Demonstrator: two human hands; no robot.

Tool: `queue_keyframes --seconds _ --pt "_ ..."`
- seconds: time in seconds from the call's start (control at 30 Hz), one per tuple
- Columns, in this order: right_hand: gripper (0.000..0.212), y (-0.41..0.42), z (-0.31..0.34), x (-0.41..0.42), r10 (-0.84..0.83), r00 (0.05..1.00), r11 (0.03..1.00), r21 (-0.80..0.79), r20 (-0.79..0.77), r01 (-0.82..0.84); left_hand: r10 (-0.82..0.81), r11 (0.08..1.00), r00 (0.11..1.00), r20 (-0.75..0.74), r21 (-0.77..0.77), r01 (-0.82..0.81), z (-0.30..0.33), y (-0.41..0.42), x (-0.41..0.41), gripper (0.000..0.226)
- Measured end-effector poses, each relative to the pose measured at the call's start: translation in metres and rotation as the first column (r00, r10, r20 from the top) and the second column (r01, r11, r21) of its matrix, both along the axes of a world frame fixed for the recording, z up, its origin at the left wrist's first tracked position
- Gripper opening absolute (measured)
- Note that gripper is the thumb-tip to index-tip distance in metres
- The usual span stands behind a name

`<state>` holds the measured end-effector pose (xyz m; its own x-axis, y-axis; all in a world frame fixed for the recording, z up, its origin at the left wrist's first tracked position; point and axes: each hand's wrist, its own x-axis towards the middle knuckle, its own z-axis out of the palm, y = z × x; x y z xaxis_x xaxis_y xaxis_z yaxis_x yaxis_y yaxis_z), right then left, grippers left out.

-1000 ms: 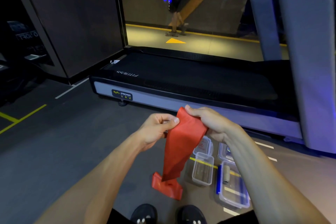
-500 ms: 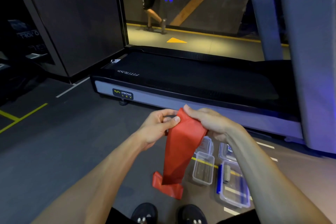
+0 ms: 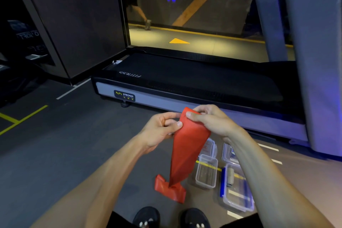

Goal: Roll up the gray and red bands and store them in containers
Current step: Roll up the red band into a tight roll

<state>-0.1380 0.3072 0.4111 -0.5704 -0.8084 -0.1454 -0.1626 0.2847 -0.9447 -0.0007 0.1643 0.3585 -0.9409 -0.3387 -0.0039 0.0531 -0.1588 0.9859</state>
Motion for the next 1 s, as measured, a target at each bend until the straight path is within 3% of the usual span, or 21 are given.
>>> queue_keyframes --seconds 0.27,0.47,0.67,0.93,1.0 --pt "0.03 0.001 0.004 0.001 0.013 0.999 1.0 0.007 -0.036 -0.013 0.017 0.999 1.0 0.023 -0.045 -0.016 0.005 0.004 -0.001 0.033" --pt "0.036 0.004 0.005 0.003 0.038 0.999 0.999 0.036 0.018 -0.039 0.061 0.995 0.998 0.011 -0.082 -0.059 0.003 0.005 -0.004 0.036" --pt "0.034 0.004 -0.001 -0.003 0.052 0.983 0.998 0.037 0.174 -0.059 0.08 0.992 0.997 0.016 -0.102 -0.078 0.0 0.005 -0.006 0.032" --pt "0.011 0.011 -0.005 -0.009 0.163 0.952 0.986 -0.017 0.26 -0.164 0.08 0.992 0.996 0.035 -0.099 -0.076 -0.001 0.003 -0.003 0.03" --pt "0.016 0.013 -0.003 -0.009 0.169 0.95 0.985 -0.019 0.264 -0.17 0.075 0.993 0.997 0.036 -0.097 -0.071 -0.001 0.002 -0.003 0.028"
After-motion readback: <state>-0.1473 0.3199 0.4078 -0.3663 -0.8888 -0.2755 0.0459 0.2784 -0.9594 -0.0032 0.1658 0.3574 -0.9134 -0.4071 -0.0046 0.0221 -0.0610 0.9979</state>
